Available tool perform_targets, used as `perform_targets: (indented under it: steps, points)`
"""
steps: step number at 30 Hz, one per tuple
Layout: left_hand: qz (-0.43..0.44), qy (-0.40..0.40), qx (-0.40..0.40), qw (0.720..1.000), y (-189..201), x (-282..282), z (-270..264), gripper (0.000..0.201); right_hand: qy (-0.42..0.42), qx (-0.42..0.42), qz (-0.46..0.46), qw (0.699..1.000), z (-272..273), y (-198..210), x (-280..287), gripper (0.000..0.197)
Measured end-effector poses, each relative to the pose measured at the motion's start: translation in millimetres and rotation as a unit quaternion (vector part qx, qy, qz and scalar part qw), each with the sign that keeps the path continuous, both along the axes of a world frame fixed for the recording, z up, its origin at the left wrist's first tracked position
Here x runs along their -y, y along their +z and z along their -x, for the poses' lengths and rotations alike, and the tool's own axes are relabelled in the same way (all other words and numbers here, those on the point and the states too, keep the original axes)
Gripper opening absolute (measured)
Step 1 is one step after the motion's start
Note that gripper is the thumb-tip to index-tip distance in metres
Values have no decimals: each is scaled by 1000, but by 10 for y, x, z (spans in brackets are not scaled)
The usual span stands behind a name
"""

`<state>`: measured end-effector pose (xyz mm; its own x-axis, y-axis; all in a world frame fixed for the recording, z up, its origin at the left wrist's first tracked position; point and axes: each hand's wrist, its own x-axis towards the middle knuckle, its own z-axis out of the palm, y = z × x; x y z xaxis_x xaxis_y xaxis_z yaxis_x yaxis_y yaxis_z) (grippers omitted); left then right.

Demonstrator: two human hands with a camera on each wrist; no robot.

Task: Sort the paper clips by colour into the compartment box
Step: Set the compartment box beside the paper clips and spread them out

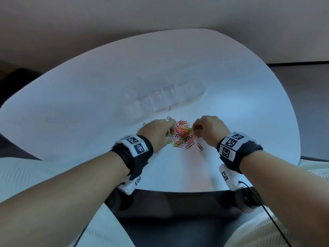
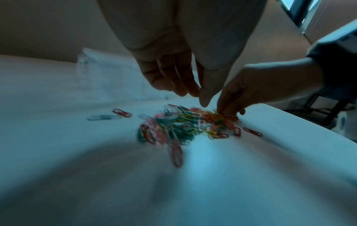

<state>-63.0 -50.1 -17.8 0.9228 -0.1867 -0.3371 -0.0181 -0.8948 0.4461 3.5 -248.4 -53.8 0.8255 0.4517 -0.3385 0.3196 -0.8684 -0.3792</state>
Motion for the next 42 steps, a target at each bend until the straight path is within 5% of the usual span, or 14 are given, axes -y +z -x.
perform_targets:
  steps: [8, 16, 20, 27, 30, 35, 42]
  points:
    - [24, 65, -38, 997, -257, 454, -29, 25, -167, -12, -119, 979, 76, -12, 152, 16]
    - [23, 98, -31, 994, -281, 447, -149, 15, -101, -69, -34, 992, 161, 126, 166, 23]
    - [110, 174, -46, 977, -267, 392, -169, 3, -57, -51, -8, 997, 221, 64, 82, 16]
    - [182, 224, -38, 957, -167, 286, -128, 7, -160, -107, -139, 971, 160, 95, 115, 9]
    - [170, 226, -41, 958, -185, 249, -123, 17, -191, -73, -144, 968, 90, 143, 194, 15]
    - [102, 167, -45, 980, -195, 291, -127, 11, -66, -60, -16, 996, 110, 162, 288, 17]
    - [24, 54, -53, 997, -221, 373, -162, 30, -50, -22, 17, 998, 235, 61, 231, 12]
